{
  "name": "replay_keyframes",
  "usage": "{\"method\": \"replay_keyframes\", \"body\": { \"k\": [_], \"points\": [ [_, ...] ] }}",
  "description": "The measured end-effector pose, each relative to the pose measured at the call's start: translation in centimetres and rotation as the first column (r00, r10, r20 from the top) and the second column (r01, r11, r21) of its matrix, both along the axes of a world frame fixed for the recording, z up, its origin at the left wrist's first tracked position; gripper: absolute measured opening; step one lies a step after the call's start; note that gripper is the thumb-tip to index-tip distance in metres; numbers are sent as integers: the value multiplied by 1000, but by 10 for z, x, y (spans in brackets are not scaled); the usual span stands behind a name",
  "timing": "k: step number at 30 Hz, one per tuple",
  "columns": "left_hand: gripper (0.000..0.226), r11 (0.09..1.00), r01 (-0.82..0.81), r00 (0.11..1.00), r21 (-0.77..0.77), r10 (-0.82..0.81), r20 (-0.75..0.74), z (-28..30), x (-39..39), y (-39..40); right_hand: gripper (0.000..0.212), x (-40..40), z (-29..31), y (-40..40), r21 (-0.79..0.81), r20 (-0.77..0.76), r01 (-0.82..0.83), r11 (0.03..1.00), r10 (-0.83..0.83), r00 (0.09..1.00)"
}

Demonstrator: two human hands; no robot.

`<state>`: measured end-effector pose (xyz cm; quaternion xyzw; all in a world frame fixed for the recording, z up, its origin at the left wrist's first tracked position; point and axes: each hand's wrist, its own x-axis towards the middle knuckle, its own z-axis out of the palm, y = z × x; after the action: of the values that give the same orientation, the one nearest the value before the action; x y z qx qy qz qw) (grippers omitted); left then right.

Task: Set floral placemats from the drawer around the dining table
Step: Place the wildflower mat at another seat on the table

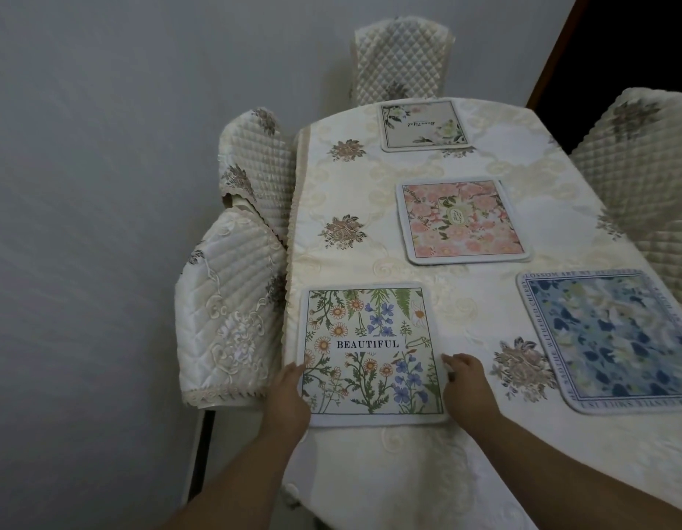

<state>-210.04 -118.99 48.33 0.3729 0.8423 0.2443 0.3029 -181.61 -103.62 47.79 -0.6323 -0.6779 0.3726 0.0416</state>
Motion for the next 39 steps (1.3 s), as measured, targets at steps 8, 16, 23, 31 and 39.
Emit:
{"method": "replay_keyframes", "body": {
  "k": [8, 16, 23, 31, 39],
  "points": [
    [66, 894, 344, 879, -286, -414, -237, -26, 35, -7, 63, -52, -8, -59, 140, 163, -611, 779, 590, 791],
    [70, 847, 356, 842, -396, -474, -256, -35, 32, -15, 61, -21, -33, -64, 79, 253, -682, 727, 647, 719],
    [68, 841, 376, 844, -389, -484, -231, -33, 32, -19, 62, 7, -34, -58, 51, 279, -537, 842, 505, 817],
    [67, 848, 435, 767, -302, -525, -369, -30, 53, -14, 65, 14, -35, -59, 24, 295, -485, 874, 457, 839],
    [60, 812, 529, 709, -248, -583, -397, -47, 75, -6, 66, 12, -34, -57, -6, 299, -476, 880, 455, 839]
  ]
}}
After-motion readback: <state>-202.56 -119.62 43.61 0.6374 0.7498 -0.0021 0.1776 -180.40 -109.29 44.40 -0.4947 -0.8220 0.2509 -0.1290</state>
